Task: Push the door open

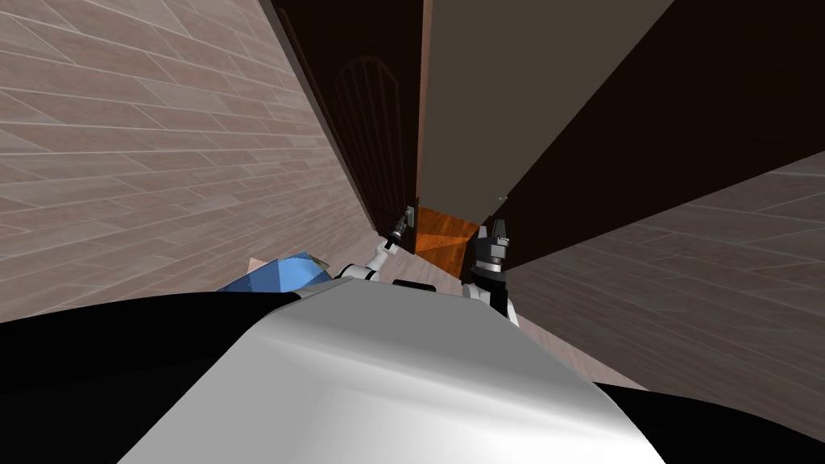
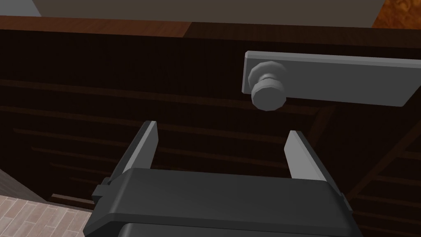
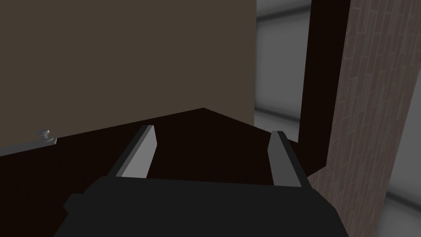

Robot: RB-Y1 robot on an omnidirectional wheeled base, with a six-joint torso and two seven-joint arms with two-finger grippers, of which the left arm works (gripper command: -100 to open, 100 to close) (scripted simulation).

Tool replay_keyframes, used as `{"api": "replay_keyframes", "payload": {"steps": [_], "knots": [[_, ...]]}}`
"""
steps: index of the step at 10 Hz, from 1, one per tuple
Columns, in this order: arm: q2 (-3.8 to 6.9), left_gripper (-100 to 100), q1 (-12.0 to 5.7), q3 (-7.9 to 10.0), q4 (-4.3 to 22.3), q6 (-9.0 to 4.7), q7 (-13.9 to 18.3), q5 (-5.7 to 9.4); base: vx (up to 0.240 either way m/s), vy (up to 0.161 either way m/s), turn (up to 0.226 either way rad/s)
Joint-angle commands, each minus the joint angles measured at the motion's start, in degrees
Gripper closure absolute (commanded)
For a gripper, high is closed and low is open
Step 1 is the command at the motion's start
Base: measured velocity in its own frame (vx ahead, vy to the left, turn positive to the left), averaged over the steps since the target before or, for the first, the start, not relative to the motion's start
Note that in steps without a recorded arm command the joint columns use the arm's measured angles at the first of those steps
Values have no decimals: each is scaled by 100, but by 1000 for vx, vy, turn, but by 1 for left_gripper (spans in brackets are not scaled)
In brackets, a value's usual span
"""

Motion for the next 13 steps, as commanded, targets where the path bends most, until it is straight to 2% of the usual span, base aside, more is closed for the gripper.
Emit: {"api": "replay_keyframes", "payload": {"steps": [1,2,3,12,13], "knots": [[-48,-100,-156,-9,277,11,30,-25,74,155,-106],[-68,-100,-225,-7,401,7,38,-32,64,123,-37],[-109,-100,-363,-5,648,0,53,-47,21,1,70],[-109,-100,-363,-5,648,0,53,-47,-1,-1,-4],[-40,-100,-357,-152,638,45,161,-95,114,12,78]]}}
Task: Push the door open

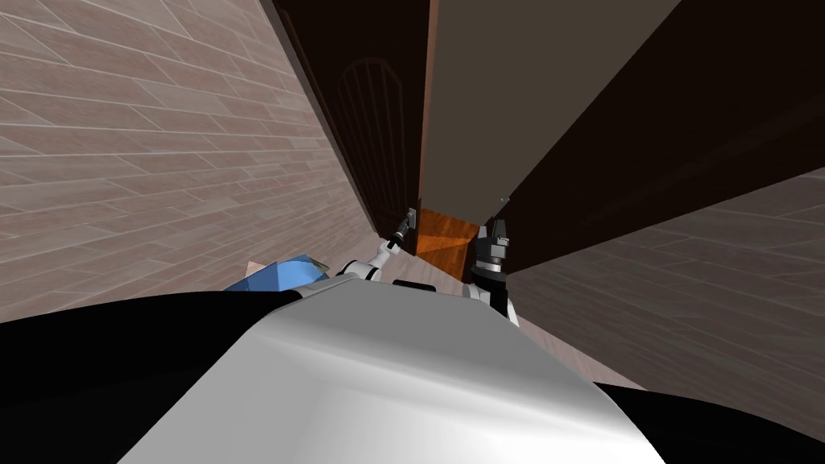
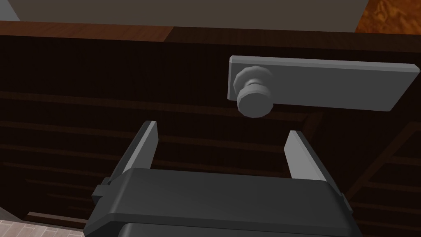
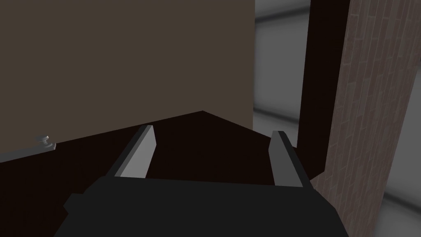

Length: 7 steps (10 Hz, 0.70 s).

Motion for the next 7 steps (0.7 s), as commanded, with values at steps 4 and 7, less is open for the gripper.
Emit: {"api": "replay_keyframes", "payload": {"steps": [4,7], "knots": [[74,-100,-13,-392,36,99,295,-125,106,26,138],[74,-100,-13,-392,36,99,295,-125,8,-3,-14]]}}
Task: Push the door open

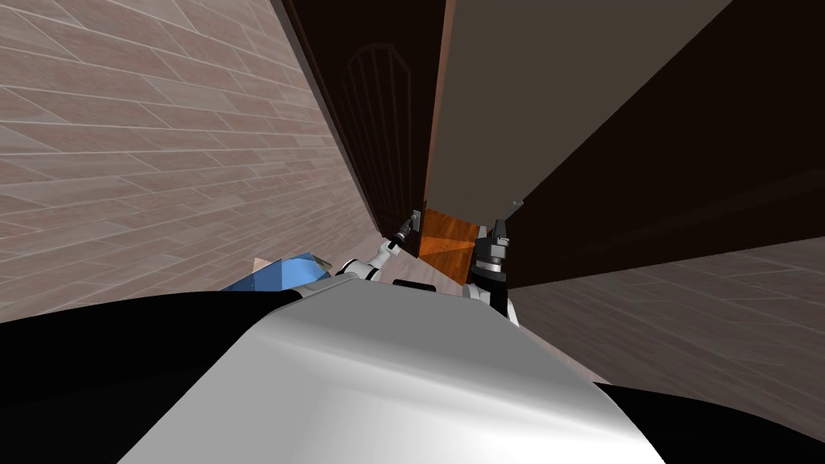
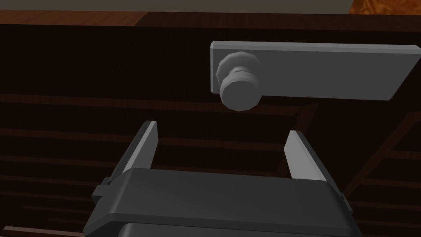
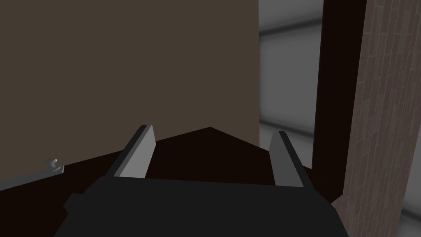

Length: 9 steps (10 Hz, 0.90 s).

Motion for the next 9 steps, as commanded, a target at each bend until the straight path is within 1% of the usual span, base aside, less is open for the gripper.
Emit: {"api": "replay_keyframes", "payload": {"steps": [1,2,3,5,9], "knots": [[1,-100,2,-1,-3,0,0,0,0,0,0],[1,-100,2,-1,-3,0,0,0,-14,-11,-59],[-7,-100,6,-79,-8,24,57,-26,12,7,37],[-7,-100,6,-79,-8,24,57,-26,18,10,52],[-7,-100,6,-79,-8,24,57,-26,-2,-2,-8]]}}
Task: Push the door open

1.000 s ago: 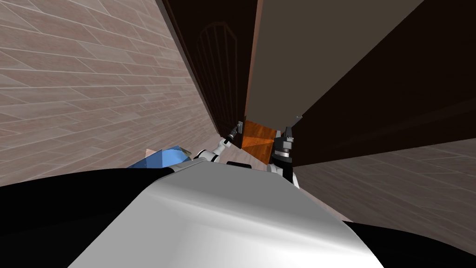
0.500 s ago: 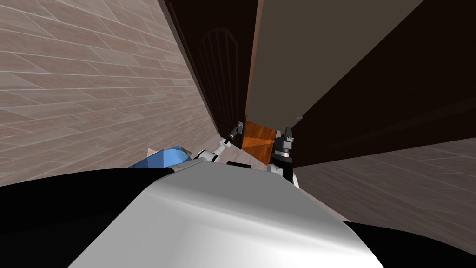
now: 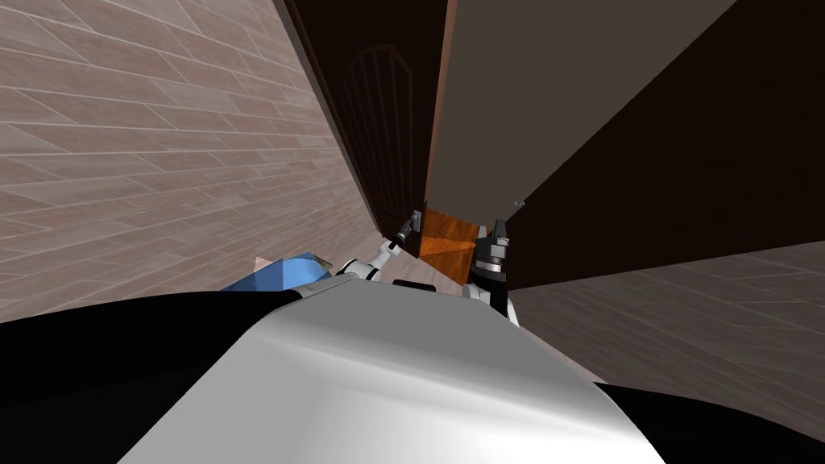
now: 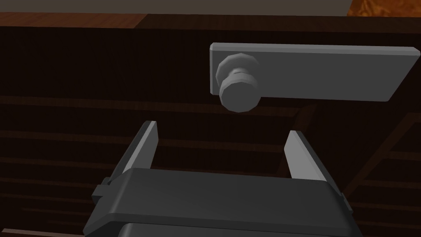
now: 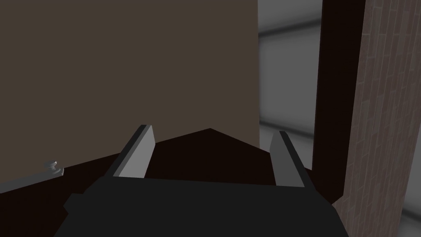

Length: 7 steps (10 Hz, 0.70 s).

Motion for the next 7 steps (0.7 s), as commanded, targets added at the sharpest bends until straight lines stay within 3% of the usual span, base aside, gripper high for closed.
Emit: {"api": "replay_keyframes", "payload": {"steps": [1,3,4,7], "knots": [[0,-100,0,0,0,0,0,0,9,6,29],[0,-100,0,0,0,0,0,0,5,-2,-12],[-2,-100,21,-189,-32,81,0,64,39,26,130],[-14,-100,26,-237,-40,101,0,80,18,12,60]]}}
